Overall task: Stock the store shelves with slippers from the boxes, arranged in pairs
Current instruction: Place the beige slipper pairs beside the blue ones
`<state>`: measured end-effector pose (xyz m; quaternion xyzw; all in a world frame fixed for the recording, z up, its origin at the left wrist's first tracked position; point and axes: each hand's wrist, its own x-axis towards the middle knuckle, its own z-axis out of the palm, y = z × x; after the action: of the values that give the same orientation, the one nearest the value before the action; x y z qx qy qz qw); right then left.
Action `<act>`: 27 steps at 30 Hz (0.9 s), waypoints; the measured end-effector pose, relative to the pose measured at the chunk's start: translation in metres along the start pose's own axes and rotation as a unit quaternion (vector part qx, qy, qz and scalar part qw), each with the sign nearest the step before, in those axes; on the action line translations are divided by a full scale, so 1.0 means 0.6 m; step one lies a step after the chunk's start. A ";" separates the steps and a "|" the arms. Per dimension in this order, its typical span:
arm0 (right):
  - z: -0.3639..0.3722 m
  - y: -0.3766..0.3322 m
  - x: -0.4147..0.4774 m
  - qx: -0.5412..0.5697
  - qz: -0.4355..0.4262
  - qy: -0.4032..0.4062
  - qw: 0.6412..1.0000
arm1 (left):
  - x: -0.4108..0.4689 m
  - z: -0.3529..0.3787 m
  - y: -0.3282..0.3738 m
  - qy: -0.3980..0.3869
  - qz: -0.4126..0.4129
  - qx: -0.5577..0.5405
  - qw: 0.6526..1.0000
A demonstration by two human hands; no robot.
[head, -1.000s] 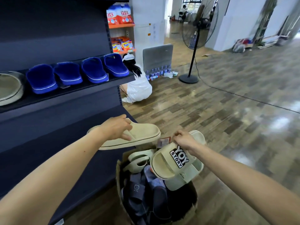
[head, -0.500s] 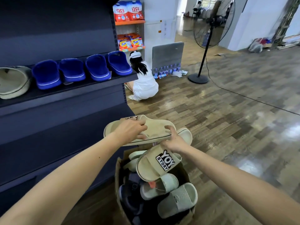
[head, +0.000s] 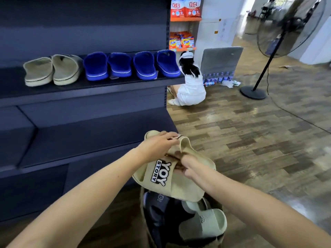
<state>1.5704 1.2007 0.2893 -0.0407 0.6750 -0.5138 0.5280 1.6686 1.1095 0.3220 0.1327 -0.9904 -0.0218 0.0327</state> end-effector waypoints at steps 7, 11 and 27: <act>0.099 0.022 -0.021 0.028 0.049 0.019 0.998 | -0.148 0.058 -0.049 -0.124 -0.214 -0.074 0.966; 0.197 0.020 -0.044 0.057 0.030 0.016 0.998 | -0.217 0.088 -0.090 -0.134 -0.257 -0.092 0.952; 0.600 0.043 -0.091 -0.393 -0.265 -0.015 0.880 | -0.574 -0.030 -0.392 0.115 -0.370 -0.135 0.912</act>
<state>1.8789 1.0111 0.3375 -0.4302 0.7773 -0.3263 0.3228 2.0631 0.9732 0.3075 0.4859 -0.8471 -0.1508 0.1534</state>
